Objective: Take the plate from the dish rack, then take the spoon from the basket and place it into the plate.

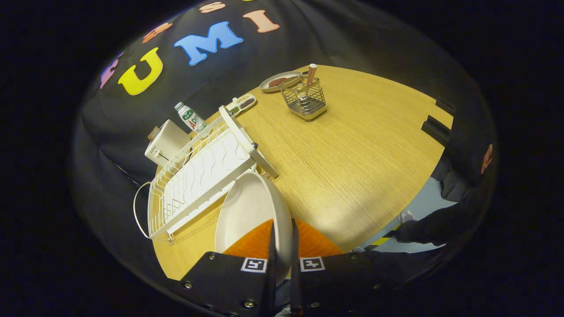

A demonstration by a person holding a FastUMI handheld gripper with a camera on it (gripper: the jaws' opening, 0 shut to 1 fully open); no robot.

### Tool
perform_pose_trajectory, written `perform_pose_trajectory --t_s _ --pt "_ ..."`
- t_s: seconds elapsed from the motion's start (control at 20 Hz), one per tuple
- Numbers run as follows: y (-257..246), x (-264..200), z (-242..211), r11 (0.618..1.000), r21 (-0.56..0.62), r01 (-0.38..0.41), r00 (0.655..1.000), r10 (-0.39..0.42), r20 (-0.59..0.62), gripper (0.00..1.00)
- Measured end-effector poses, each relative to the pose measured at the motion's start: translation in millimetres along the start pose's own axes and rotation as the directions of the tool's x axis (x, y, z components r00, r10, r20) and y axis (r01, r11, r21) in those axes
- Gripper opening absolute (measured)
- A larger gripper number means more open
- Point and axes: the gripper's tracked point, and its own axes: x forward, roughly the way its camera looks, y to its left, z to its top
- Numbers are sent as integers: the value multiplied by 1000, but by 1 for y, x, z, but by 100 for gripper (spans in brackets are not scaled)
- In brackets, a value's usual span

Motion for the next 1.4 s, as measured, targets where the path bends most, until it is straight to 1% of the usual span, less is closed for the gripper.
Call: perform_pose_trajectory --t_s 0.05,0.1,0.2,0.25,0.3,0.35,0.4,0.45,0.55,0.65,0.8,1.05,1.25,1.4 --pt "1 6 -2 1000 11 -15 1000 15 -1 15" --pt "0 10 -3 1000 18 -18 1000 18 -7 15" --pt "-7 18 -8 1000 -10 11 1000 -11 -26 20" --pt "-5 20 -7 1000 -11 -2 1000 2 -21 24" --pt "-5 21 -6 1000 -11 -6 1000 6 -20 24" --pt "-8 22 -7 1000 -20 7 1000 -7 -20 24" --pt "-19 24 -8 997 -52 55 998 -56 -25 25" --pt "-27 25 -11 993 -85 86 996 -89 -30 27" --pt "-28 24 -10 990 -115 80 996 -83 -26 31" --pt "-31 19 1 986 -140 88 996 -87 10 31" --pt "-32 7 37 977 -174 123 988 -105 112 31" --pt "-27 -5 110 960 -218 174 957 -113 266 31" --pt "-32 -6 165 949 -222 225 923 -136 359 31" --pt "-36 3 200 947 -213 239 907 -139 398 31"
